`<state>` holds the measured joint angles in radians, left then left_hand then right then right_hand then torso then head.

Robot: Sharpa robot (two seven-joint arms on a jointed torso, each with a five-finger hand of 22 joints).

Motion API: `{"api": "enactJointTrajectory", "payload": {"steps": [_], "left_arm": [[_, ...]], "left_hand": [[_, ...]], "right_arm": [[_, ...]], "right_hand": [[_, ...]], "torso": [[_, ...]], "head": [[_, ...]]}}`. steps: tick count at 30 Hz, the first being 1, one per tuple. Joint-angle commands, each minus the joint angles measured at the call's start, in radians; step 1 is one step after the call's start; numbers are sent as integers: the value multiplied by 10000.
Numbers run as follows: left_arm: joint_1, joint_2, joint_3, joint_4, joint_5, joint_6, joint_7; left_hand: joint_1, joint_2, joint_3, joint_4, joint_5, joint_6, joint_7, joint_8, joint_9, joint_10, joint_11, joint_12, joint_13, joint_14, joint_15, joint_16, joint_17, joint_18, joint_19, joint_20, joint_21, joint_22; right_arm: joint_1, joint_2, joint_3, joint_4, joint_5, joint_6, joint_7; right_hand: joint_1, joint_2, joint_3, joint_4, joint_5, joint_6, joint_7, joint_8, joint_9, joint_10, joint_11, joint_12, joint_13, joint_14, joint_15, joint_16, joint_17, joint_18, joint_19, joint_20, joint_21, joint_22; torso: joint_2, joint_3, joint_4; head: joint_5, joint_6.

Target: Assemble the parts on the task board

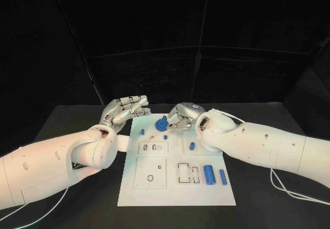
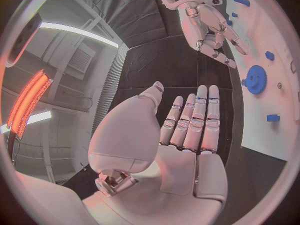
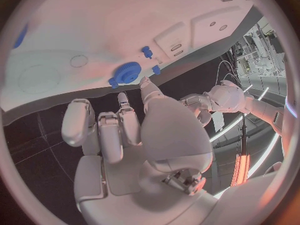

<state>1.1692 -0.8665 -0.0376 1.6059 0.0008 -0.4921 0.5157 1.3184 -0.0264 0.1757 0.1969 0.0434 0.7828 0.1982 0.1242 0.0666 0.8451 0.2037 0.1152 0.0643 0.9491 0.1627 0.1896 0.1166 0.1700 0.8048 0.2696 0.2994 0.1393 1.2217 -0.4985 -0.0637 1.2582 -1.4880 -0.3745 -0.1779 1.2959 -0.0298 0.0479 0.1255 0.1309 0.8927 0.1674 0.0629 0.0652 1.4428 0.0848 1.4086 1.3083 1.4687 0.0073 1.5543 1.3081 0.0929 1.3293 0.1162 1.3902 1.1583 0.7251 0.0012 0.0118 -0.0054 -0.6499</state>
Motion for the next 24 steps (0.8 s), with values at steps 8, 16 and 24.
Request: {"api": "enactJointTrajectory", "payload": {"steps": [8, 16, 24], "left_arm": [[16, 55, 9, -27, -69, 100, 55], [17, 49, 9, -22, -69, 97, 47], [17, 42, 9, -18, -69, 97, 41]], "left_hand": [[96, -11, -7, -77, 39, 57, 490, -66, -13, 7, 66, -62, -9, 31, 45, -33, -14, 92, 27, 28, -35, -11], [96, -11, -7, -77, 39, 57, 490, -66, -13, 7, 66, -62, -9, 31, 45, -33, -14, 92, 27, 28, -35, -11], [115, -2, -14, -106, 38, 58, 488, -84, -16, 10, 67, -84, -9, 35, 47, -50, -18, 92, 22, 30, -49, -22]], "right_arm": [[20, 553, 7, -487, 289, 1026, 126], [19, 853, 9, -828, 215, 1675, -92], [18, 962, 10, -995, 99, 1986, -357]], "right_hand": [[69, 51, -53, 58, 26, -1476, -198, -100, -96, 168, -198, 130, 1190, 939, -123, 46, 2250, -86, 59, -90, 77, 22], [78, 105, -97, 77, 32, -2222, -263, -130, -127, 186, -321, 145, 1214, 935, -228, 40, 2233, -86, 61, -183, 76, 22], [39, 150, -128, 116, 35, -2188, -297, -89, -101, 202, -357, 162, 1237, 938, -275, 43, 2246, -88, 64, -237, 76, 24]], "torso": [[9, -31, 1], [6, -25, 0], [1, -16, -12]], "head": [[8, -27], [29, -49], [46, -75]]}}
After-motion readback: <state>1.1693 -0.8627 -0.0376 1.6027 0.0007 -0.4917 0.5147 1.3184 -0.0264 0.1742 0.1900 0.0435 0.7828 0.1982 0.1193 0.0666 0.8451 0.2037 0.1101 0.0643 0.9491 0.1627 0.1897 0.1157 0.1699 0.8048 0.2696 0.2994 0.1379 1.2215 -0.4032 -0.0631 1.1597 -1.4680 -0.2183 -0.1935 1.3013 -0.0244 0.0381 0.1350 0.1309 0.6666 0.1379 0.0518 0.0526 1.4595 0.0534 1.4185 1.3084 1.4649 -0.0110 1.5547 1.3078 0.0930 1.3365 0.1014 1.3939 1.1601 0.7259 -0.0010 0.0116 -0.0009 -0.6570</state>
